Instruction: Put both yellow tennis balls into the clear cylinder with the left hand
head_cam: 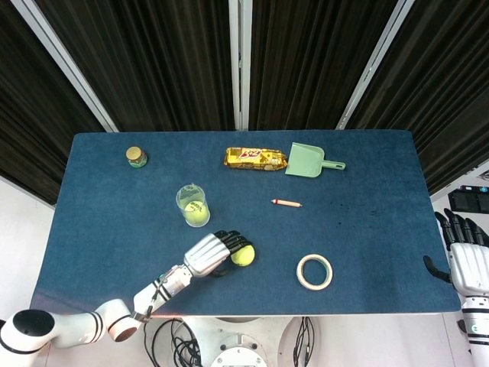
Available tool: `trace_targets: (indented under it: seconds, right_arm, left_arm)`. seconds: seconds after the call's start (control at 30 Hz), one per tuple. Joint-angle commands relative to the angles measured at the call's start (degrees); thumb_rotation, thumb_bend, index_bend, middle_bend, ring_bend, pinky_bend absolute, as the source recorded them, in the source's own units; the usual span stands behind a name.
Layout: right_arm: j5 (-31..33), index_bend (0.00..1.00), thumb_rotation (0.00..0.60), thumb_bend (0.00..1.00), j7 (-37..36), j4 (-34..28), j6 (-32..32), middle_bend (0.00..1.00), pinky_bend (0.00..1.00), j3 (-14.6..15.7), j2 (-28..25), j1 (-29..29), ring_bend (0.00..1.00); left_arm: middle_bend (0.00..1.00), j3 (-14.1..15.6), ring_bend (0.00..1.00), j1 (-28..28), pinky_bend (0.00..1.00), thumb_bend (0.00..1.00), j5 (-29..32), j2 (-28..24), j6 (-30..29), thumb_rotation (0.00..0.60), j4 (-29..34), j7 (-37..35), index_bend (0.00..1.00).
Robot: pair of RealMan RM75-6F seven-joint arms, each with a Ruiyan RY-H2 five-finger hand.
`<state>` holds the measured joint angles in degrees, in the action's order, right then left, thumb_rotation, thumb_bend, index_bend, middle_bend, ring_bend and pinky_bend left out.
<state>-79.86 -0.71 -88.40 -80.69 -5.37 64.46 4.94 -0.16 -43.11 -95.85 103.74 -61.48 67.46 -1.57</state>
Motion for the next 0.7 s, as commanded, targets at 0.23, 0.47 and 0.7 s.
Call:
trace_targets:
  seconds: [0.23, 0.47, 0.7]
  right_arm:
    - [0.2, 0.0, 0.6, 0.24, -0.6, 0.5, 0.5, 0.0, 0.0, 0.0, -0.1, 0.1, 0.0]
    - [0.2, 0.0, 0.6, 0.24, -1.1, 0.5, 0.4, 0.0, 0.0, 0.0, -0.3, 0.0, 0.0]
    - [0.1, 0.0, 0.6, 0.24, -1.4, 0.3, 0.5, 0.0, 0.0, 0.0, -0.5, 0.0, 0.0]
  left_arm:
    - [0.21, -0.3, 0.15, -1.9, 0.34, 0.23, 0.6, 3.1, 2.4, 0.6, -3.4, -0.5, 0.26]
    - [0.5, -1.5, 0.49, -1.9, 0.71, 0.26, 1.4, 5.6, 1.2, 0.6, -6.2, 3.4, 0.49]
    - [0.58, -2.0, 0.59, -1.6, 0.81, 0.28, 0.2, 5.0, -3.0, 0.6, -5.7, 3.6, 0.58]
